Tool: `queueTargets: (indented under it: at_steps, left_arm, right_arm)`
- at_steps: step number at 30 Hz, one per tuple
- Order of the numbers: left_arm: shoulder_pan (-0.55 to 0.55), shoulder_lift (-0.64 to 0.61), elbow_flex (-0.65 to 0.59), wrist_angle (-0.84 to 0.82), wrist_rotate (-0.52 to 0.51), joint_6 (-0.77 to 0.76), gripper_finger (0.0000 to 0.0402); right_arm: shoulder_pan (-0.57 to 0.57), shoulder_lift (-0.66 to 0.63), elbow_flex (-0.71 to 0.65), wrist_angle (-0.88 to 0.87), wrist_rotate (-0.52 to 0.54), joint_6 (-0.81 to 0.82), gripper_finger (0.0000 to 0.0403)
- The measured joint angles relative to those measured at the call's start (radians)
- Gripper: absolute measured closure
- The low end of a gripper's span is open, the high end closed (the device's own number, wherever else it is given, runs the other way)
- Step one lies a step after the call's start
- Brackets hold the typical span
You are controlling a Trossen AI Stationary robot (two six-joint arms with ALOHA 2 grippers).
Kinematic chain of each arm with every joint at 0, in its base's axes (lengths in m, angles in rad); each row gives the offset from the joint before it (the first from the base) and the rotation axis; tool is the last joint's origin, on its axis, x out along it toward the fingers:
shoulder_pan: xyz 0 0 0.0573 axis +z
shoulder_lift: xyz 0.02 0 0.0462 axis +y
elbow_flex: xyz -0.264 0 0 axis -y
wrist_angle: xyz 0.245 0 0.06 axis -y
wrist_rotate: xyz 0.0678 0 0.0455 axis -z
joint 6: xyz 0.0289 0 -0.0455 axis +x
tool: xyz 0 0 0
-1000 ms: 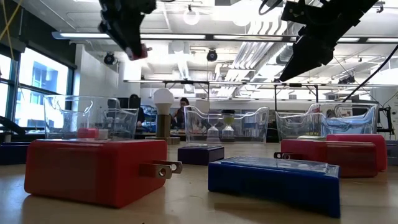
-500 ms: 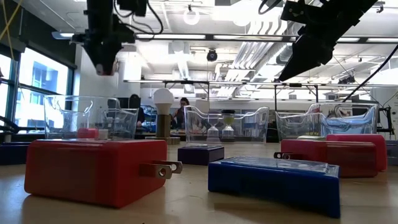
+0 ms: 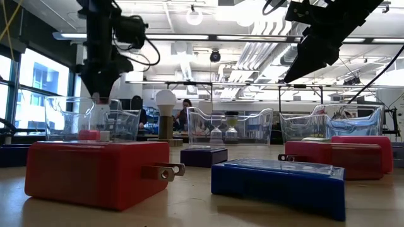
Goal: Pick & Place Office items
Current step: Put the white and pink charger adapter into the left transparent bin
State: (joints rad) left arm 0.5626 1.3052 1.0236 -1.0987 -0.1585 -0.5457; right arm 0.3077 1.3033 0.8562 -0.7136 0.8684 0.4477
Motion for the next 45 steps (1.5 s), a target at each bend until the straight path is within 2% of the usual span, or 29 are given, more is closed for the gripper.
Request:
queueTargets:
  at_steps: [6,17,38,45]
  left_arm:
    - [0.056,0.000,-0.066,0.044,0.046,0.007,0.0280]
    - [0.087,0.000,-0.186,0.190,0.130,0.022,0.0278]
    - [0.087,0.000,-0.210,0.212,0.100,0.015,0.0263]
    - [0.087,0.000,-0.210,0.214,0.074,0.015,0.0224]
  right_arm:
    - [0.000,0.000,0.000,0.000,0.000,0.000,0.0165]
    - [0.000,0.000,0.000,0.000,0.000,0.000,0.0165]
    - [0.000,0.000,0.000,0.000,0.000,0.000,0.0165]
    - [0.000,0.000,0.000,0.000,0.000,0.000,0.0165]
